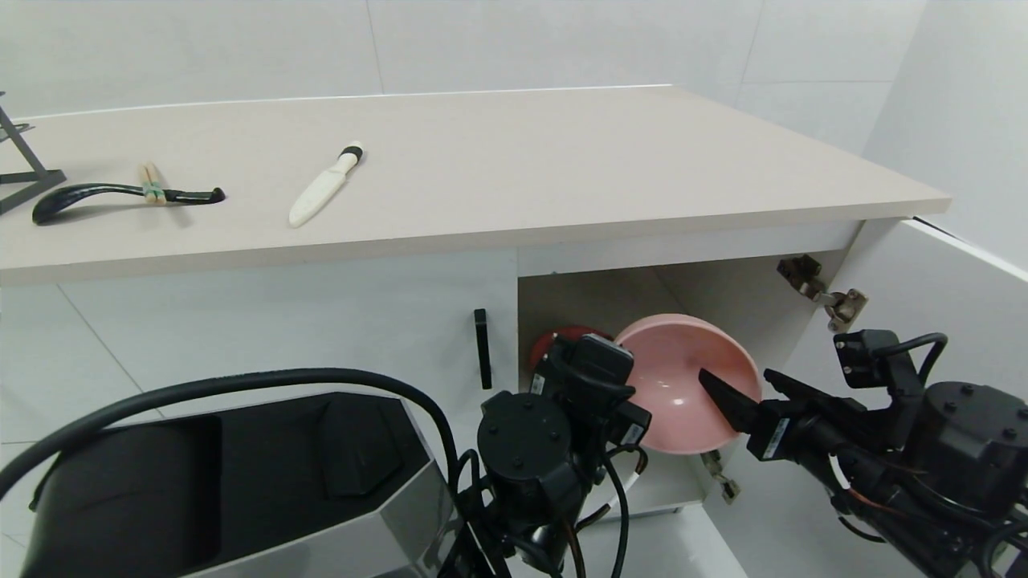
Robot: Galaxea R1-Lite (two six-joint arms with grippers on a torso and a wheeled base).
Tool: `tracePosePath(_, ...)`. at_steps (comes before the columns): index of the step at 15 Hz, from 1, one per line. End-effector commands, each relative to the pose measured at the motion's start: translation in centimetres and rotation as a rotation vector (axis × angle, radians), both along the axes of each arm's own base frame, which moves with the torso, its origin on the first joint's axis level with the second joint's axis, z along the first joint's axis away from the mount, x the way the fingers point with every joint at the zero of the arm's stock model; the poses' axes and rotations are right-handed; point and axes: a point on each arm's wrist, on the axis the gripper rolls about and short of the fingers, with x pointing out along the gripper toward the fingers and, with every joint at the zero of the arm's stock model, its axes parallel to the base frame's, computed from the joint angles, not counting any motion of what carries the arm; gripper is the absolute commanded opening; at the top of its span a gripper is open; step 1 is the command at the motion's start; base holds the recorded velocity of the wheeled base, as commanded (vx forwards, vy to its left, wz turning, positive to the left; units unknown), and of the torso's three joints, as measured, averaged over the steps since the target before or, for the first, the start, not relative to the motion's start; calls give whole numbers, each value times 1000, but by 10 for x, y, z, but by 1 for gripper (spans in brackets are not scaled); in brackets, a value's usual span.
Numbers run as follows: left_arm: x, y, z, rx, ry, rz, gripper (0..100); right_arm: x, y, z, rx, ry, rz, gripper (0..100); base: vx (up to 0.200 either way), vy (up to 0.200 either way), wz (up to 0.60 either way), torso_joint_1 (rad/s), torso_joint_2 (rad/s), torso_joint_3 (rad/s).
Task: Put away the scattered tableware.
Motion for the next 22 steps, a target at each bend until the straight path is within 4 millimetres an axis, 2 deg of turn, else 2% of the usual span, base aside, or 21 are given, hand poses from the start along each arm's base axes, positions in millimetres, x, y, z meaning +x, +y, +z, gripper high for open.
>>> tracePosePath(1,-1,-1,1,-14,4,-7,0,-1,1,0,1,-2,5,0,0,0,0,0,0,0)
tracePosePath(6,-6,-4,-4,-36,31,-25,0,-11,13,7,15,-26,74,0,0,0,0,0,0,0)
tracePosePath(7,-10,-7,-4,-50,42,-43,100,-11,14,6,14,-24,77,0,0,0,0,0,0,0)
tracePosePath(11,-15,-9,-1,-51,36,-54,100,-7,13,2,7,-9,64,0,0,0,0,0,0,0)
tracePosePath(13,-19,-6,4,-67,44,-62,100,7,8,-13,-4,47,13,0,0,0,0,0,0,0)
tracePosePath(16,-25,5,21,-115,50,-68,100,15,8,-29,-15,109,-11,0,0,0,0,0,0,0)
tracePosePath(19,-34,20,18,-81,83,-69,100,15,8,-30,-17,113,-13,0,0,0,0,0,0,0)
tracePosePath(22,-49,39,27,-83,112,-99,100,18,4,-33,-21,122,-34,0,0,0,0,0,0,0)
